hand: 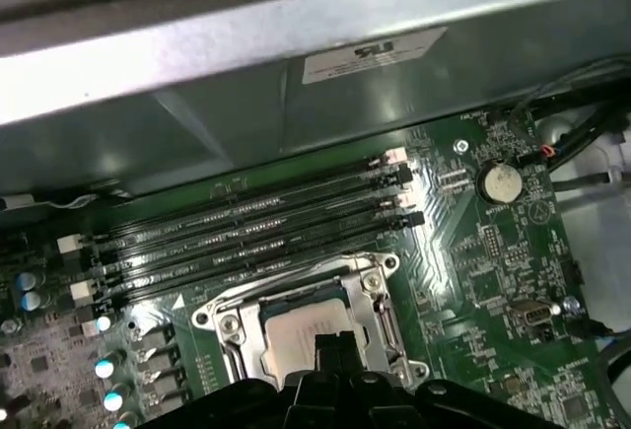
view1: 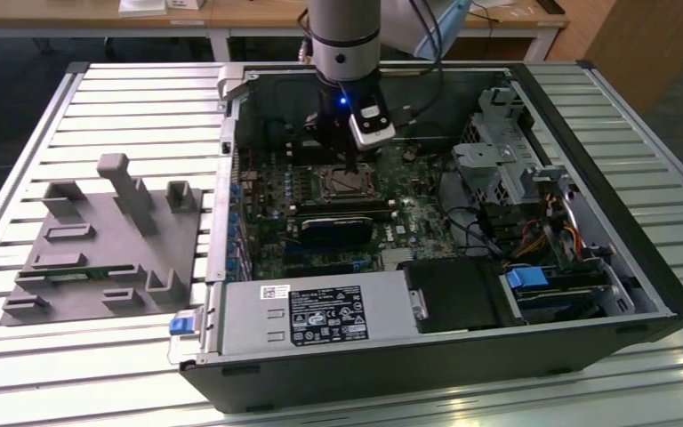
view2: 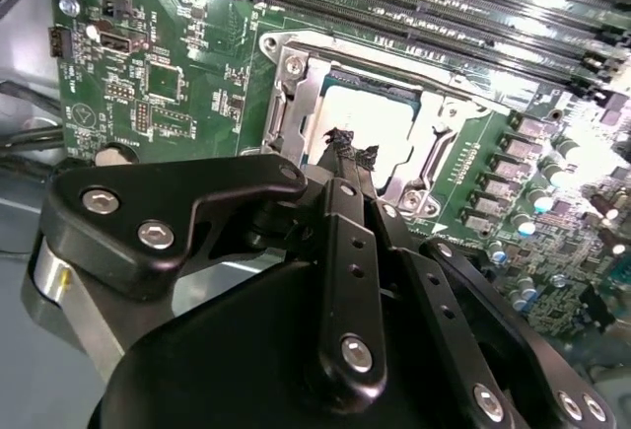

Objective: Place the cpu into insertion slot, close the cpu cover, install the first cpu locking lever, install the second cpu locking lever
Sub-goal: 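Install the first cpu locking lever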

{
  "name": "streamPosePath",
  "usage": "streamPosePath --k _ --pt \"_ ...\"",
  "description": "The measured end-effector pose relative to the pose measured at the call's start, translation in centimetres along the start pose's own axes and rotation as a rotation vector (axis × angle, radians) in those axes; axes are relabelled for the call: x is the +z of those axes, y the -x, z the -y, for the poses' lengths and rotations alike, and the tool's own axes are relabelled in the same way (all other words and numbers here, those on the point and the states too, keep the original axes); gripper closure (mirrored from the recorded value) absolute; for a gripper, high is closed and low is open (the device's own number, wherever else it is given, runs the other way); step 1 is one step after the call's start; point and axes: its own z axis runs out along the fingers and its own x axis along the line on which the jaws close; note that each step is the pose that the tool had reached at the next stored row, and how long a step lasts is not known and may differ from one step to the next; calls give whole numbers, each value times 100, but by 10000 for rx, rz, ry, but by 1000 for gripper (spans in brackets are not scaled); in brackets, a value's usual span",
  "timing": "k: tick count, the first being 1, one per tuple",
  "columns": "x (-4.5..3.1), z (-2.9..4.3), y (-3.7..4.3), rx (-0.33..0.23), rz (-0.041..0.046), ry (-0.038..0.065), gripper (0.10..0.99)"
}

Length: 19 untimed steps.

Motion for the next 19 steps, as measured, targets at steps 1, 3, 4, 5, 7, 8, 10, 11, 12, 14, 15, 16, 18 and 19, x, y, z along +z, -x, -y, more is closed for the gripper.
streamPosePath --k 1,3,4,5,7,8,10,11,12,14,15,16,18,19 --pt "-21 1 3 0 0 0 980" --pt "-64 3 9 0 1 1 980" --pt "-86 5 12 0 0 0 980" --pt "-108 6 15 0 0 -1 980" --pt "-149 9 21 0 0 1 980" --pt "-169 10 24 0 0 0 980" --pt "-199 14 28 0 0 0 980" --pt "-211 16 30 1 0 0 980" --pt "-222 18 32 0 0 0 980" --pt "-240 25 36 0 1 1 980" --pt "-247 30 39 0 1 1 980" --pt "-253 36 42 0 1 1 980" --pt "-264 52 47 0 0 0 980" --pt "-267 60 50 0 0 0 980"
